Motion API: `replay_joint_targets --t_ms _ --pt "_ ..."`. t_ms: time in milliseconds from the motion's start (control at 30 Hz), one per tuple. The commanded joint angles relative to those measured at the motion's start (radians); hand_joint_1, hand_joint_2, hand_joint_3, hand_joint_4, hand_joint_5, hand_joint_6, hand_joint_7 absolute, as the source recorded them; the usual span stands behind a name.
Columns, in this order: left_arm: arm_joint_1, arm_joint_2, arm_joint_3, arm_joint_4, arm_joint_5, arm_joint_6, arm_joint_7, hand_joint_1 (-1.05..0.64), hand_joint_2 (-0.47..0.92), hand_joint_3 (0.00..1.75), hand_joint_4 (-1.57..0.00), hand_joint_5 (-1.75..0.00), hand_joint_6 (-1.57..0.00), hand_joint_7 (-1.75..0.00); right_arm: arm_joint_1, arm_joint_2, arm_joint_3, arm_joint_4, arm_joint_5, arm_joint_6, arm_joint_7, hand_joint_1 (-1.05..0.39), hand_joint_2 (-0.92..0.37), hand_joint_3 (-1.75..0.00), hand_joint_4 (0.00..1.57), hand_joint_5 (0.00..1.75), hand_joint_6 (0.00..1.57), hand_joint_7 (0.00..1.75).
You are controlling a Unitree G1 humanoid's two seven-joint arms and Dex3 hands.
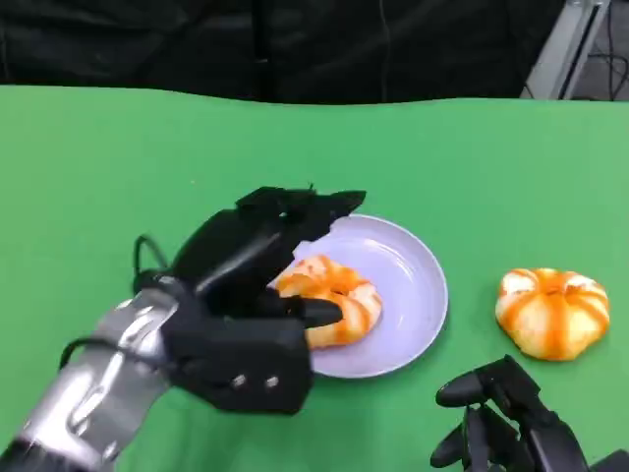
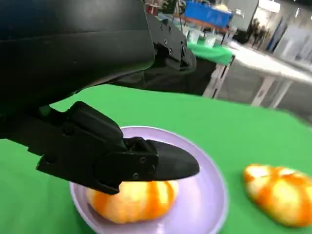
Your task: Grasp the bread from the table and place it into the plate.
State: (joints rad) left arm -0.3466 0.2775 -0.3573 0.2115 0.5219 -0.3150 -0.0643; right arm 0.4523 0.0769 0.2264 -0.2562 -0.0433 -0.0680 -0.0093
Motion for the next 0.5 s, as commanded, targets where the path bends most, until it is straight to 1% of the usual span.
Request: replay_joint_targets --t_ms 33,167,200,233,267,300,400,500 --pt "0.044 0.019 0.04 -0.037 -0.036 -0.015 -0.002 -0.56 0.92 0.42 -0.14 -0.87 -0.36 -0.19 0.01 -0.008 -0.002 -0.009 0.0 -0.009 -0.002 -0.27 -0.92 -0.97 0.36 1.75 0.13 1.75" --pt "0.047 0.014 0.048 -0.039 -0.032 -0.017 -0.008 -0.56 0.92 0.42 -0.14 -0.89 -0.37 -0.19 0.01 -0.008 -0.002 -0.009 0.0 -0.009 -0.003 -0.27 -0.92 -0.97 0.35 1.75 0.13 1.75" --pt "0.117 0.006 0.088 -0.063 -0.104 -0.047 0.004 -0.52 0.92 0.39 -0.22 -0.91 -0.42 -0.21 0.011 -0.011 -0.003 -0.011 0.001 -0.004 0.0 -0.27 -0.92 -0.97 0.35 1.75 0.13 1.75" --pt "0.216 -0.009 0.146 -0.078 -0.199 -0.118 0.038 -0.45 0.92 0.34 -0.41 -0.92 -0.54 -0.23 0.01 -0.016 -0.005 -0.009 0.006 -0.005 0.007 -0.28 -0.92 -0.97 0.36 1.75 0.12 1.75" --pt "0.288 -0.022 0.189 -0.087 -0.268 -0.171 0.059 -0.35 0.92 0.29 -0.61 -0.98 -0.74 -0.31 0.008 -0.019 -0.007 -0.006 0.009 -0.006 0.012 -0.29 -0.92 -0.96 0.35 1.75 0.12 1.75" --pt "0.331 -0.03 0.216 -0.091 -0.31 -0.208 0.07 -0.32 0.92 0.26 -0.67 -1.0 -0.82 -0.33 0.007 -0.022 -0.009 -0.004 0.012 -0.007 0.016 -0.3 -0.92 -0.96 0.35 1.75 0.12 1.75" --pt "0.394 -0.07 0.262 -0.068 -0.399 -0.305 0.073 -0.28 0.92 0.26 -0.75 -1.04 -0.95 -0.37 0.006 -0.021 -0.009 -0.007 0.008 -0.003 0.017 -0.29 -0.92 -0.96 0.35 1.75 0.12 1.75" --pt "0.41 -0.092 0.28 -0.052 -0.433 -0.348 0.059 -0.26 0.92 0.27 -0.77 -1.1 -1.0 -0.4 0.006 -0.021 -0.01 -0.008 0.01 0.0 0.017 -0.28 -0.92 -0.97 0.35 1.75 0.12 1.75"
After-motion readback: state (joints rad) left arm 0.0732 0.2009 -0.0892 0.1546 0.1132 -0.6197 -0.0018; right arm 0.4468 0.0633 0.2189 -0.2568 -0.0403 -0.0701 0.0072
